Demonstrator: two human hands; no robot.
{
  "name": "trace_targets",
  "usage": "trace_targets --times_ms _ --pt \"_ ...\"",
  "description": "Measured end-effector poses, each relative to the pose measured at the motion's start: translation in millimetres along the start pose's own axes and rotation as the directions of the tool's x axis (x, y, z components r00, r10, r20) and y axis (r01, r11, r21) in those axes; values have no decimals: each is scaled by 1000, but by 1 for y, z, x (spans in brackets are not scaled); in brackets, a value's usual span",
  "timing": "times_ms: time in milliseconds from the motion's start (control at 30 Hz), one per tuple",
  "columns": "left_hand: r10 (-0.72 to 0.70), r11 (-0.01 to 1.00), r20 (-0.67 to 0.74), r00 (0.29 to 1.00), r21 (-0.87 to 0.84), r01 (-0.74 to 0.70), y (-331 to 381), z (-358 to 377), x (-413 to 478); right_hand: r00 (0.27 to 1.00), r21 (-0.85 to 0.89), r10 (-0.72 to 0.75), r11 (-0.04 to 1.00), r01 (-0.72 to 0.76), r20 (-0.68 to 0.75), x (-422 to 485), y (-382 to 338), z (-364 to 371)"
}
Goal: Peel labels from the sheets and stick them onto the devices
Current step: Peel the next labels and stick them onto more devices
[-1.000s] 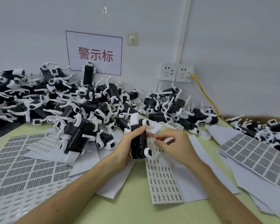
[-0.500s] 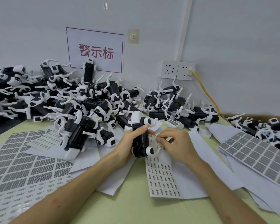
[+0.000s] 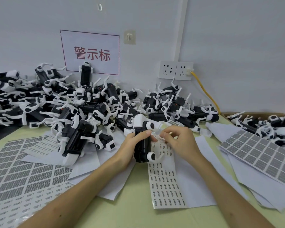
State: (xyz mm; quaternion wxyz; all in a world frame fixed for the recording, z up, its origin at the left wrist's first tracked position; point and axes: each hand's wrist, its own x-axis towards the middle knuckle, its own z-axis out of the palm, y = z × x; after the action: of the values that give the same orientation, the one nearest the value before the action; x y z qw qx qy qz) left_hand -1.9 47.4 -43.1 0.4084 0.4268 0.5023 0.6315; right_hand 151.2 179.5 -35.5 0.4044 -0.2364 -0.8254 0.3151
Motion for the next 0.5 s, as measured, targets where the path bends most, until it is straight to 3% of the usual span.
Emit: trace_targets --times_ms 233,500 --pt "-24 1000 -36 999 5 24 1 -4 4 999 12 -21 1000 21 29 0 -1 -1" --pt "-35 999 32 999 -15 36 1 -3 4 995 -50 -57 997 61 84 -4 0 3"
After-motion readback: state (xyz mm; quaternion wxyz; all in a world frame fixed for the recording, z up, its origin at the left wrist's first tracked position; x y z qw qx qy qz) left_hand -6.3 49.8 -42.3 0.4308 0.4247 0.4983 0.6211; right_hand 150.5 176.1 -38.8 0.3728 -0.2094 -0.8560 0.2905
